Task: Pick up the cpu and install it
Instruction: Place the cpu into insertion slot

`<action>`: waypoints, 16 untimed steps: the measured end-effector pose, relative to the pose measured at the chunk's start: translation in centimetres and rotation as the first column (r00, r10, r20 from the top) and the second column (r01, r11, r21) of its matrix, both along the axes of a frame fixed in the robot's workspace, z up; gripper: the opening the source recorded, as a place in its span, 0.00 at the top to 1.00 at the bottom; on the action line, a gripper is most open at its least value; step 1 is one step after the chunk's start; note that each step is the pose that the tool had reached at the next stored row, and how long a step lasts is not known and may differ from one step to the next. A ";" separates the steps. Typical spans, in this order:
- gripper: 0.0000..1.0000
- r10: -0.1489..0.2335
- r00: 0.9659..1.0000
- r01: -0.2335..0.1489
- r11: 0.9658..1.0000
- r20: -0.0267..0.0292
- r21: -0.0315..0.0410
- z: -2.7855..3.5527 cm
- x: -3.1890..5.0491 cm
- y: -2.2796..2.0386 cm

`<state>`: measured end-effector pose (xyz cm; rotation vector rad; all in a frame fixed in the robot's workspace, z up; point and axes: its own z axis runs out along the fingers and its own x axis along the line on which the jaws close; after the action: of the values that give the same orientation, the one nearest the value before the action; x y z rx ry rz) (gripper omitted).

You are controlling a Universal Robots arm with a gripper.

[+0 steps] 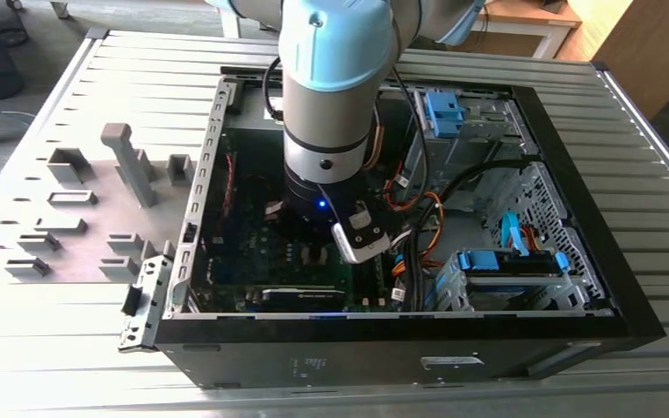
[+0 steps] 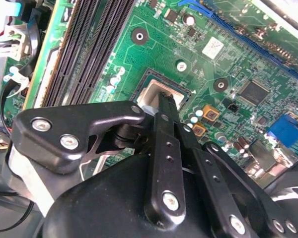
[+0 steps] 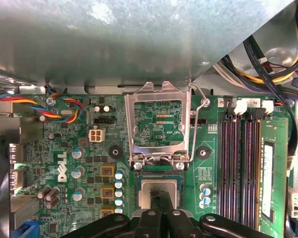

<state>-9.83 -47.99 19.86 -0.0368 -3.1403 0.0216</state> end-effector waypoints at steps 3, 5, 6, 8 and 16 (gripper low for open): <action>0.89 0.000 1.000 0.000 1.000 0.000 -0.001 -0.20 0.00 0.00; 0.89 0.000 1.000 0.000 1.000 0.000 -0.002 -0.25 -0.01 0.00; 0.89 0.000 1.000 0.000 1.000 0.000 -0.002 -0.26 0.00 0.00; 0.89 0.000 1.000 0.000 1.000 0.000 -0.002 -0.27 0.00 0.00; 0.89 0.000 1.000 0.000 1.000 0.000 -0.002 -0.43 0.00 0.00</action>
<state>-9.83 -47.99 19.43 -0.0368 -3.1403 0.0247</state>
